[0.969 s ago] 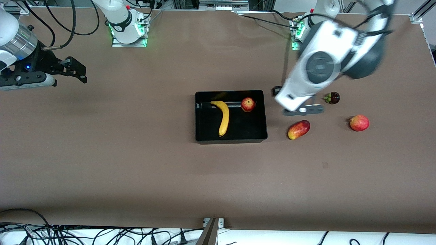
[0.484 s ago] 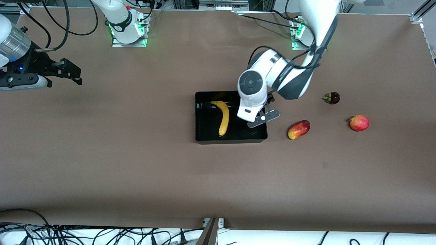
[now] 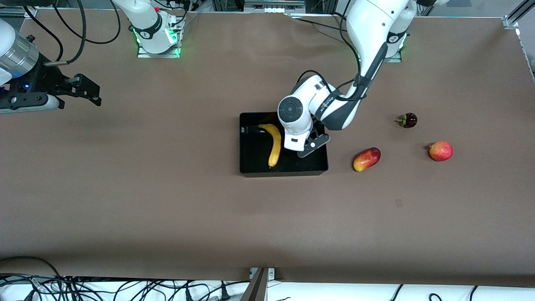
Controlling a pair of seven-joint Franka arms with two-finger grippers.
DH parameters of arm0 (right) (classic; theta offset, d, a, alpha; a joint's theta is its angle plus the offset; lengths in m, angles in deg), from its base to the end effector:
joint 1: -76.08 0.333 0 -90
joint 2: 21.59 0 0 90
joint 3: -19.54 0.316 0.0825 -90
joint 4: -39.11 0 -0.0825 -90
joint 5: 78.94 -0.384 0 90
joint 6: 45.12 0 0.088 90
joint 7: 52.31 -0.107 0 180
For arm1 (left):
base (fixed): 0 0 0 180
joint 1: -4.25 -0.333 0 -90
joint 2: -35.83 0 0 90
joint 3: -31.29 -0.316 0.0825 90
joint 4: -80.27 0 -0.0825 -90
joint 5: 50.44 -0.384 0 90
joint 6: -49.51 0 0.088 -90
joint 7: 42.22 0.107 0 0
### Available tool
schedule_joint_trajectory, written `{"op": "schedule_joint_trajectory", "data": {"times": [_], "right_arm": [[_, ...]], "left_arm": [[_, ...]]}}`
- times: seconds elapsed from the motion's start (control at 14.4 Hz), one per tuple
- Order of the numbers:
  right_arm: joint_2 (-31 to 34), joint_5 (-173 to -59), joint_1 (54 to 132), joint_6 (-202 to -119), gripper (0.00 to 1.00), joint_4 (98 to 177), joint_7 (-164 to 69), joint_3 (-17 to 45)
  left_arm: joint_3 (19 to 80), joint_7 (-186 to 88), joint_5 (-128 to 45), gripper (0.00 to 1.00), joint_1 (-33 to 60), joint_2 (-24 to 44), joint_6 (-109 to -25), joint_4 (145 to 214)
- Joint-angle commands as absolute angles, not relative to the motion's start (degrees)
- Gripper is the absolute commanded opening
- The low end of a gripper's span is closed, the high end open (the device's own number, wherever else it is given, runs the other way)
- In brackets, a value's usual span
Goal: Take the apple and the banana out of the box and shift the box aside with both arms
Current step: 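Grasp the red apple inside the box with the left gripper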
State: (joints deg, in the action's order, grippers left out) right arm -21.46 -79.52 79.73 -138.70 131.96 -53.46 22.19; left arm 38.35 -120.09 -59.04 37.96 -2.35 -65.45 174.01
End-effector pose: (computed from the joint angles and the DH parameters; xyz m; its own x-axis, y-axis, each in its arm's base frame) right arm 0.5566 0.0625 0.6052 0.9960 0.0891 0.0103 0.0892 -0.9960 -0.0104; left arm 0.5067 -0.4149 0.2098 0.8346 0.5503 -0.0247 0.5213 -0.8036 -0.2873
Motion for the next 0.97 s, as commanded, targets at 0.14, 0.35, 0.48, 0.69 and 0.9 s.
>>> {"op": "schedule_joint_trajectory", "data": {"times": [0.14,0.35,0.48,0.69,0.9], "right_arm": [[-21.4,-79.6,79.3,-138.6,1.0,131.4,-53.4,22.3],[-21.4,-79.6,79.3,-138.6,1.0,131.4,-53.4,22.3],[-21.4,-79.6,79.3,-138.6,1.0,131.4,-53.4,22.4],[-21.4,-79.6,79.3,-138.6,1.0,131.4,-53.4,22.4],[-21.4,-79.6,79.3,-138.6,1.0,131.4,-53.5,22.4]], "left_arm": [[37.9,-122.6,-60.4,1.0,39.0,-1.4,-65.7,177.6],[37.9,-122.6,-60.4,1.0,39.4,-2.2,-66.1,177.7],[37.9,-122.2,-60.5,1.0,39.9,-2.9,-66.4,177.7],[37.9,-122.1,-60.3,0.33,39.8,-3.1,-66.4,177.1],[37.9,-121.8,-59.6,0.17,39.7,-3.0,-66.3,176.6]]}}
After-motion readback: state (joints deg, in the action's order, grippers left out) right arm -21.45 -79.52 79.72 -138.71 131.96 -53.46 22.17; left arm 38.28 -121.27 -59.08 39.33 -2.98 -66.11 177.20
